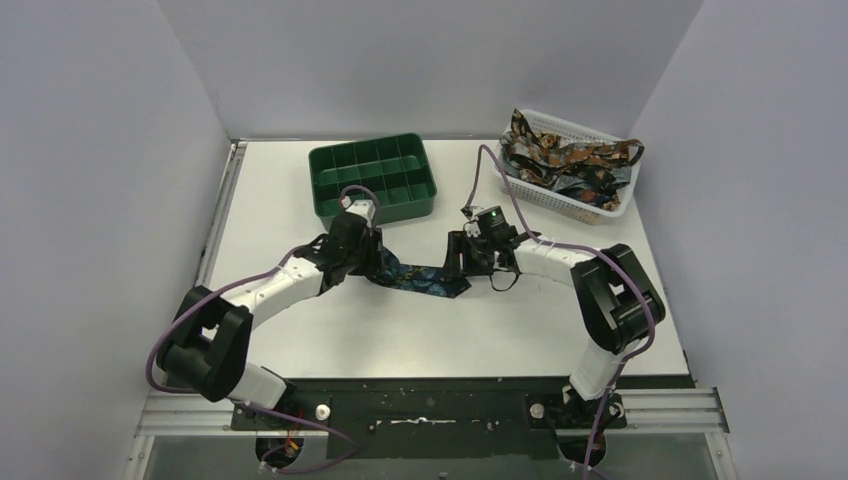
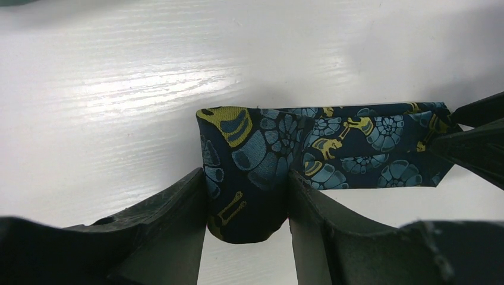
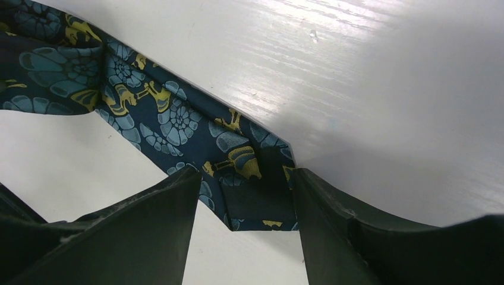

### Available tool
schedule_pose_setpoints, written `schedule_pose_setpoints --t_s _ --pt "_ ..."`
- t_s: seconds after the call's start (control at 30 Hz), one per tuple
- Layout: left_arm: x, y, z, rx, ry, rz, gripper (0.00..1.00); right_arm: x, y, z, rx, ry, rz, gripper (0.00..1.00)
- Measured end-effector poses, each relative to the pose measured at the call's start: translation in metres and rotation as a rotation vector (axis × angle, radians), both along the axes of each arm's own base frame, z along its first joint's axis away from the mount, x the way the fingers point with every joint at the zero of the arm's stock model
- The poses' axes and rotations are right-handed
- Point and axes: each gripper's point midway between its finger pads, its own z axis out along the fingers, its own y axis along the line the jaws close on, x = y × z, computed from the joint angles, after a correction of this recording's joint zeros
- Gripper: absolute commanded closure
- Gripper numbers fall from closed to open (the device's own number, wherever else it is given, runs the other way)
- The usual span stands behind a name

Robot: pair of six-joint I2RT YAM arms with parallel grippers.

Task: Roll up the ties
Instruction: Roll the tie at the center of the board.

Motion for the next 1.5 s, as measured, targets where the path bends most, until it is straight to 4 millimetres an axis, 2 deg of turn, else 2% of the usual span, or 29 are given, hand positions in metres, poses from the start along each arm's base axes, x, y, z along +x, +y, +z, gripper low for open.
schedule_pose_setpoints --t_s 0.4,0.77,0.97,1.07,1.3,1.5 --pt "-0.002 -0.006 -0.005 0.273 -0.041 -0.067 0.53 -0.002 0.01 0.002 0.074 0.008 -0.016 0.4" --pt "-0.004 -0.026 0.007 0.395 -0.105 -0.101 0.53 -0.006 0.012 0.003 0.117 0.015 -0.041 0.4" --pt "-0.01 -0.033 -0.004 0.454 -0.107 -0.119 0.52 -0.007 0.013 0.003 0.124 0.018 -0.048 0.39" --pt "-0.011 -0.04 -0.007 0.477 -0.114 -0.13 0.52 -0.009 0.012 0.003 0.131 0.028 -0.059 0.39" --pt "-0.01 -0.071 -0.005 0.501 -0.148 -0.165 0.49 -0.01 0.013 0.004 0.153 0.029 -0.082 0.37" --pt "-0.011 -0.082 -0.011 0.51 -0.144 -0.189 0.44 -0.014 0.008 0.006 0.162 0.036 -0.112 0.34"
